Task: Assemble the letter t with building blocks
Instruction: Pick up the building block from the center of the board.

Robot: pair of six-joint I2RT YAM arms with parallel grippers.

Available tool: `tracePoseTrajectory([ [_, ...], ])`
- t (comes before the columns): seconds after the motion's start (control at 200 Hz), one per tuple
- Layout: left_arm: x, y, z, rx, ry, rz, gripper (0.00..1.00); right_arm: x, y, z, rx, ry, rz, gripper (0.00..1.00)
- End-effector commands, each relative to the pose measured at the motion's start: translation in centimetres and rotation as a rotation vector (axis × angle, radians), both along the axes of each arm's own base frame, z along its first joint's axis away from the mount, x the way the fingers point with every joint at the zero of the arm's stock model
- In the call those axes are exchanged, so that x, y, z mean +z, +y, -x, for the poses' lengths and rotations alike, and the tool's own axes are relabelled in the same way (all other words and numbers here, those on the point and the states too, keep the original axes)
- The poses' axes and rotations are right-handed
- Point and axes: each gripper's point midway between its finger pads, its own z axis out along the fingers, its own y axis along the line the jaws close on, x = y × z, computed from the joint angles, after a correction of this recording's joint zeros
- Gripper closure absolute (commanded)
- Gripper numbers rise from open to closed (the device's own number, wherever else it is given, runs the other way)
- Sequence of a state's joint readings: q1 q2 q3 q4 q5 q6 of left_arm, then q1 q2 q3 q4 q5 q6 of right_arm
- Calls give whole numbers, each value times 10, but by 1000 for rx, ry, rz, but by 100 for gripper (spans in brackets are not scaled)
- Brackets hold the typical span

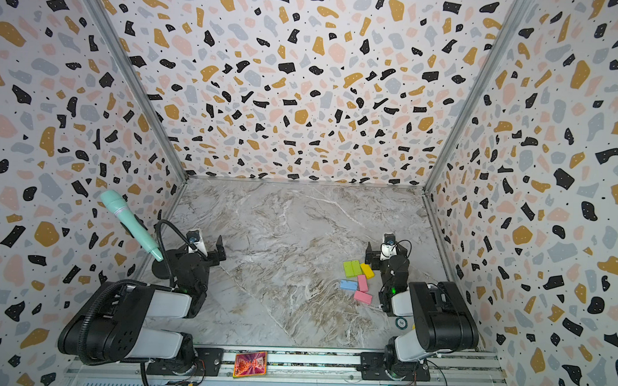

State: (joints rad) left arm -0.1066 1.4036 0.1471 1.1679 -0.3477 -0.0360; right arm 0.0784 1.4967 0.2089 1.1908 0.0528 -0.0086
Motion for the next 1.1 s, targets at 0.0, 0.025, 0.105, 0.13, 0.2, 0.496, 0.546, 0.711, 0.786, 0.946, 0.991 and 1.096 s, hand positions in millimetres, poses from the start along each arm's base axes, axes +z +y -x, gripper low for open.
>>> tracePoseTrajectory([
  [0.0, 17, 0, -5, -1, -52, -11, 0, 15, 0, -3, 2, -52, -6, 1],
  [0.025, 18, 0, -5, -2, -55, -10, 1, 17, -1, -4, -11, -54, -8, 1],
  [0.105, 21, -5, -12, -29, -23, -21, 1, 21, -9, -9, -60, -20, -16, 1],
  [0.13, 21, -5, -14, -33, -8, -22, 1, 22, -10, -11, -72, -2, -20, 1],
  [0.2, 29, -5, -15, -28, -16, -19, 1, 31, -10, -16, -76, 26, -25, 1],
  [0.496, 58, 16, -14, 125, 25, 84, 1, 69, 20, -14, -50, 208, -15, 0],
  [0.546, 62, 15, -17, 132, 58, 106, 0, 70, 32, -11, -18, 262, -23, 2],
  [0.711, 81, -5, -18, 79, 91, 197, 0, 61, 69, 3, 59, 465, -74, 6],
  [0.786, 88, -18, -13, 56, 111, 205, 0, 51, 82, 13, 94, 564, -73, 8],
  [0.946, 105, -32, -6, 67, 185, 109, 1, 40, 108, 36, 181, 725, -51, 10],
  [0.991, 109, -34, -5, 79, 210, 89, 1, 39, 115, 41, 204, 753, -54, 11],
  [1.096, 119, -58, -4, 1, 241, 37, 0, 36, 129, 53, 257, 823, -71, 14],
])
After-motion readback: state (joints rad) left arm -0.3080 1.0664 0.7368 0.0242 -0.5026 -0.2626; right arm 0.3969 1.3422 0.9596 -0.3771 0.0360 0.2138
